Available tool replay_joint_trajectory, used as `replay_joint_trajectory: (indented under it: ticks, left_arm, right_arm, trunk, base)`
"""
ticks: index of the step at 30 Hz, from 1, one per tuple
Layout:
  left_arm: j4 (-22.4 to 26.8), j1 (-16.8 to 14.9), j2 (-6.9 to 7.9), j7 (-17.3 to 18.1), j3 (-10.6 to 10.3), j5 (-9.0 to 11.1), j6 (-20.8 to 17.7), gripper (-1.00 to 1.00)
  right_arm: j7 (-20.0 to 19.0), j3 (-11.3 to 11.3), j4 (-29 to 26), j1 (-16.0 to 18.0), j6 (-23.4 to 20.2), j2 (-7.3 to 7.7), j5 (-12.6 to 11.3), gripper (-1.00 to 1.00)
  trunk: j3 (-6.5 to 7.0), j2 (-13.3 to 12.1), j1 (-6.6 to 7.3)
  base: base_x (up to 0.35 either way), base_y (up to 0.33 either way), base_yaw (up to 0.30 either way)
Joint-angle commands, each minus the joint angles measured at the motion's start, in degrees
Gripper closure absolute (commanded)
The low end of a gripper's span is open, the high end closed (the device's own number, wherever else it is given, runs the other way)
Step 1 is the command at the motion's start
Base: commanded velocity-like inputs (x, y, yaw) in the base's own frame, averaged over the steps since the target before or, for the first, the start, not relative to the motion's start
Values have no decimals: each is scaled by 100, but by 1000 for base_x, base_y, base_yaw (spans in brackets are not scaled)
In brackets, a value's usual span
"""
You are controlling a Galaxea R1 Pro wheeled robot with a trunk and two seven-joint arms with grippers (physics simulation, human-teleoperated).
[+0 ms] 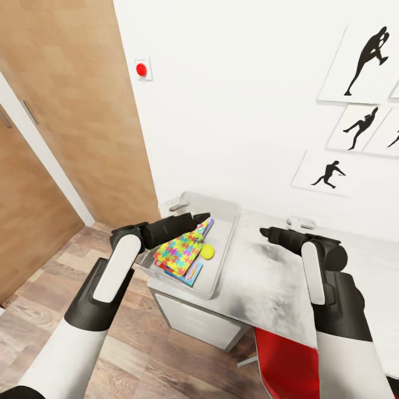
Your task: Put all the toys in the child's room - the three board games (two on the bed and one on the table), the two jigsaw puzzles on the table, and the tennis ball on the table - inside the toy box on the table in the child's room.
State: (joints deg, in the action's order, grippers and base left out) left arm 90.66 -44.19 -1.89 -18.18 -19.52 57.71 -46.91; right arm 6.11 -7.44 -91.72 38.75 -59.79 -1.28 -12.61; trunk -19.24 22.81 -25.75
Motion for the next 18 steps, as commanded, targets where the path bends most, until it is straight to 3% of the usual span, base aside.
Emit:
replay_joint_trajectory:
  ticks: [1, 2, 3, 4, 7, 10, 11, 12, 14, 15, 18]
  left_arm:
    - [33, 28, -129, -57, -70, 77, -26, -100]
    - [33, 28, -129, -57, -70, 77, -26, -100]
    - [70, 70, -330, -56, -202, 190, -43, -100]
    - [83, 84, -412, -56, -269, 293, -44, -100]
    - [94, 95, -484, -59, -340, 435, -37, -100]
    - [114, 116, -620, -78, -571, 994, 13, -100]
    - [114, 116, -620, -78, -571, 994, 13, -100]
    - [130, 60, -741, -97, -989, 1859, 258, -100]
    - [132, -2, -753, -121, -1118, 1995, 305, -100]
    - [135, -88, -764, -177, -1318, 2173, 370, -100]
    - [136, -96, -747, -195, -1371, 2207, 387, -100]
  right_arm:
    - [-73, -103, -18, -25, -21, 134, -107, -100]
    - [-73, -103, -18, -25, -21, 134, -107, -100]
    - [-398, -350, -39, -81, -21, 399, -152, -100]
    - [-602, -482, -46, -114, -21, 524, -170, -100]
    - [-824, -618, -51, -152, -21, 645, -185, -100]
    - [-1561, -1018, -63, -357, -21, 992, -208, -100]
    - [-1561, -1018, -63, -357, -21, 992, -208, -100]
    - [-2827, -1573, -71, -840, -21, 1580, -229, -100]
    - [-3066, -1657, -72, -917, -21, 1679, -234, -100]
    - [-3383, -1759, -74, -1015, -21, 1807, -237, -100]
    - [-3464, -1774, -74, -1041, -21, 1824, -240, -100]
  trunk:
    - [-10, 11, -4]
    - [-10, 11, -4]
    - [-10, 11, -4]
    - [-10, 11, -4]
    - [-10, 11, -4]
    - [-10, 11, -4]
    - [-10, 11, -4]
    - [-10, 11, -4]
    - [-10, 11, -4]
    - [-10, 11, -4]
    - [-10, 11, -4]
  base:
    - [0, 0, -168]
    - [0, 0, -168]
    - [0, 0, -209]
    - [0, 0, -223]
    - [0, 0, -231]
    - [0, 0, -237]
    - [0, 0, -224]
    - [0, 0, -63]
    - [0, 0, -45]
    - [0, 0, -11]
    - [0, 0, -59]
